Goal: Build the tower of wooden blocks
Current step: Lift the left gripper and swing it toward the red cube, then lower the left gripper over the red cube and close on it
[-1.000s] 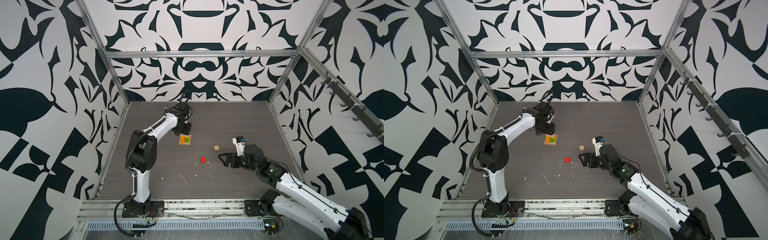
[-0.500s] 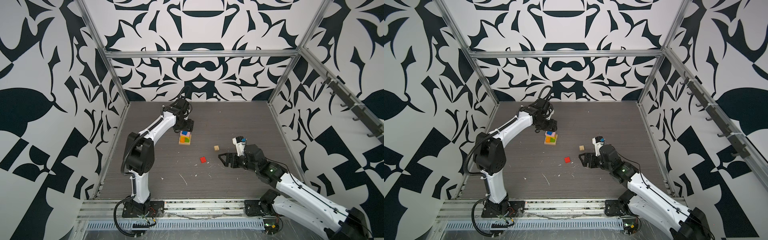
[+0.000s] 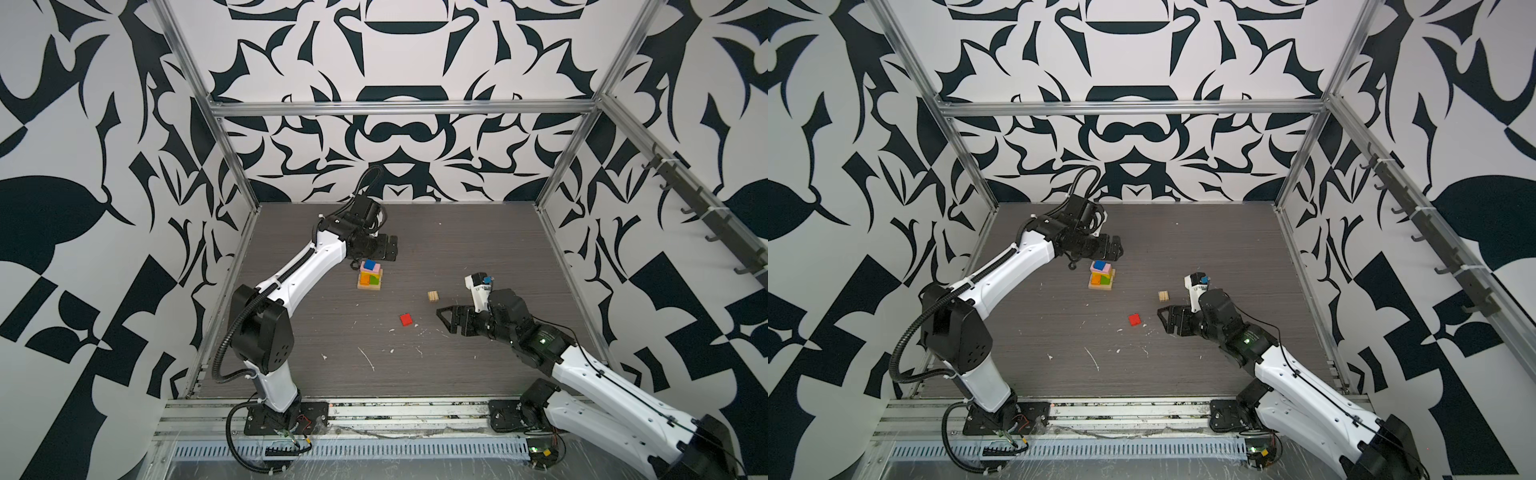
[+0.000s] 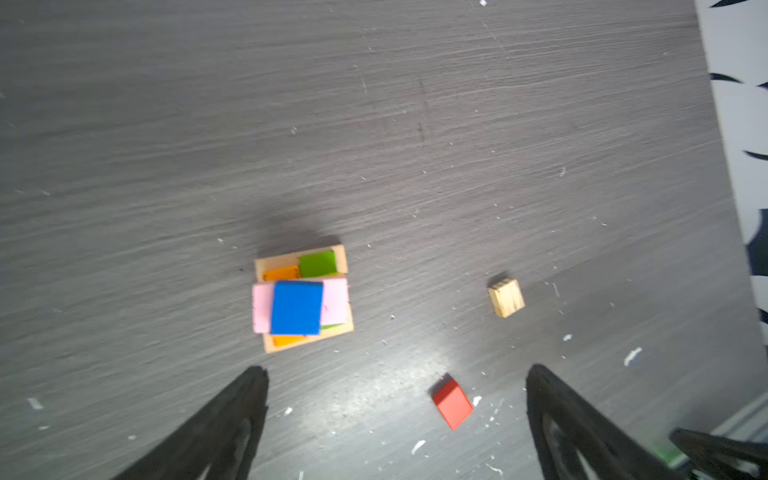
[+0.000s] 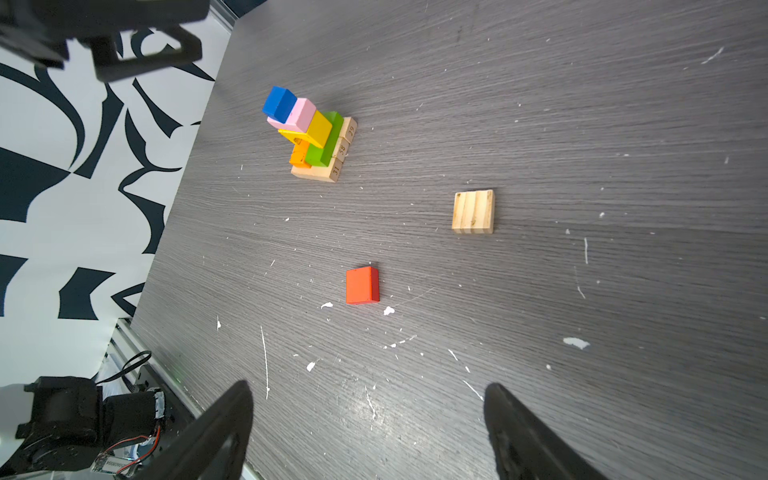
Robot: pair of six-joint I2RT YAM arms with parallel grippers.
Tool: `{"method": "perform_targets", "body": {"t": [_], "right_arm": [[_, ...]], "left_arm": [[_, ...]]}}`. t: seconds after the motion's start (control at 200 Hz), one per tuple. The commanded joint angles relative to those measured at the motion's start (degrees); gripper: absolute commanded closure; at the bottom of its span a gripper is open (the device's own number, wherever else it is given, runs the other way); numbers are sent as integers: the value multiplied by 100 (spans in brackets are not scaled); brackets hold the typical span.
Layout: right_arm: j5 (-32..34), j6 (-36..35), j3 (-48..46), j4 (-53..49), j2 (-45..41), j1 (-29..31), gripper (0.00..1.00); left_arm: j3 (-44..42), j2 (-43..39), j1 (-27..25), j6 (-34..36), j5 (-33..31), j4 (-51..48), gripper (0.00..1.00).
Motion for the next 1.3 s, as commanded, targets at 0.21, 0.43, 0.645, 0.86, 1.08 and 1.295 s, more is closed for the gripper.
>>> {"method": "perform_targets", "body": {"t": [0.21, 0.43, 0.645, 0.86, 1.08, 1.295], "right_arm": [[82, 29, 43, 263, -40, 38, 9], [53, 113, -105, 443, -5, 31, 9], [49, 170, -251, 546, -66, 32, 9], [38, 211, -312, 627, -84, 29, 9], [50, 223, -357, 580, -187, 29, 9], [107, 220, -419, 478, -353, 29, 9]], "left_arm": [[-896, -782, -367, -923, 362, 428, 0], [-1513, -1063, -550, -1600, 141, 410, 10], [-1945, -1036, -824, -2115, 90, 436, 14], [-2167, -671, -1341, -2747, -113, 716, 19], [-1849, 99, -1708, -2970, -181, 713, 28], [-1645, 574, -1865, -3130, -378, 571, 30]]}}
